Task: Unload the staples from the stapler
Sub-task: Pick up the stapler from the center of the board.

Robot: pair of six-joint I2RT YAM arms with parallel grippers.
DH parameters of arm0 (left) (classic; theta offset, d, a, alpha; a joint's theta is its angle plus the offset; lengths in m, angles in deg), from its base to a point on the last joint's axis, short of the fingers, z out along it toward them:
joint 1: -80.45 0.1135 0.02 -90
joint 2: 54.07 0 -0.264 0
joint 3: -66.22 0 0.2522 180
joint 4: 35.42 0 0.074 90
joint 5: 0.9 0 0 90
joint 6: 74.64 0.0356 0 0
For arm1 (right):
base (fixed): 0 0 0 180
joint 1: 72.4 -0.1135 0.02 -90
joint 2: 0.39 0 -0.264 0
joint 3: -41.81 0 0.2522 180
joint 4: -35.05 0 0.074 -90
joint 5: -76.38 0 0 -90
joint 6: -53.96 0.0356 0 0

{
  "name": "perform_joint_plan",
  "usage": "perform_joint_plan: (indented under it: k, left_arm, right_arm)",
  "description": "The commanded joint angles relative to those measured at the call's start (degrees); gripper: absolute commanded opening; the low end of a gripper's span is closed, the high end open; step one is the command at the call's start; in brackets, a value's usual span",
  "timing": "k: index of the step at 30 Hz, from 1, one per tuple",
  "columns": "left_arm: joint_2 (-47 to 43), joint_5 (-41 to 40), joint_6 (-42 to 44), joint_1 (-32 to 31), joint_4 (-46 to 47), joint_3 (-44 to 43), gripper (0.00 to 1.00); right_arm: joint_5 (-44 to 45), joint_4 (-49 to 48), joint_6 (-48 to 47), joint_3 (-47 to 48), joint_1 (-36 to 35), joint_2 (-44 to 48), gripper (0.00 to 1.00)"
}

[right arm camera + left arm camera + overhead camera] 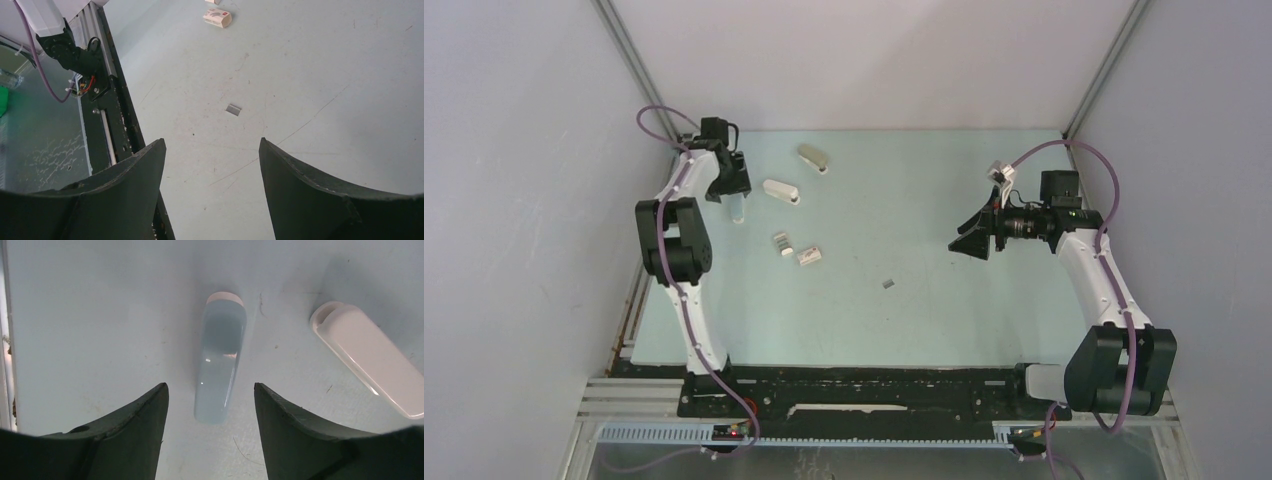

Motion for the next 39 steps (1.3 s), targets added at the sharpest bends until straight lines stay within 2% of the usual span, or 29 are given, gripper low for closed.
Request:
perform_joint_plan:
  k: [1,8,13,20,24,27,34,39]
  left_arm:
    - [2.91,2.12,2.4,0.27,-3.43,-5.45,0.69]
    - [6.68,1.46,3.23,0.27,-5.84,-9.36,0.62]
    - [7.23,1.13,2.62,0.25,-5.44,-8.84,0.53]
    - [5.15,1.57,2.3,0.3,-3.39,-5.15,0.3]
    - [-0.48,0.68,2.97,0.27,0.77,1.7,0.11]
    - [-5.84,-0.47,3.09,0.27,3.75,8.11,0.02]
    - [-20.59,-1.11,-0.16,0.07,11.62,26.18,0.0]
    - [-31.0,0.35,-4.27,-0.62,13.39,37.02,0.0]
  right_arm:
    - [-0.97,-0.88,0.71,-0.07,0.38,-0.13,0.78]
    - [-1.18,-1.04,0.94,-0.08,0.38,-0.14,0.78]
    - [-1.23,-1.22,1.05,-0.06,0.39,-0.23,0.78]
    - [-1.4,-1.34,1.32,-0.09,0.38,-0.03,0.78]
    - [-1.4,-1.24,1.24,-0.07,0.47,0.37,0.78]
    - [-1.47,-1.03,0.96,-0.07,0.47,0.55,0.78]
    - [-1.9,-1.0,0.89,-0.13,0.39,0.52,0.78]
    - [-2.1,-1.04,0.88,-0.07,-0.01,0.38,0.78]
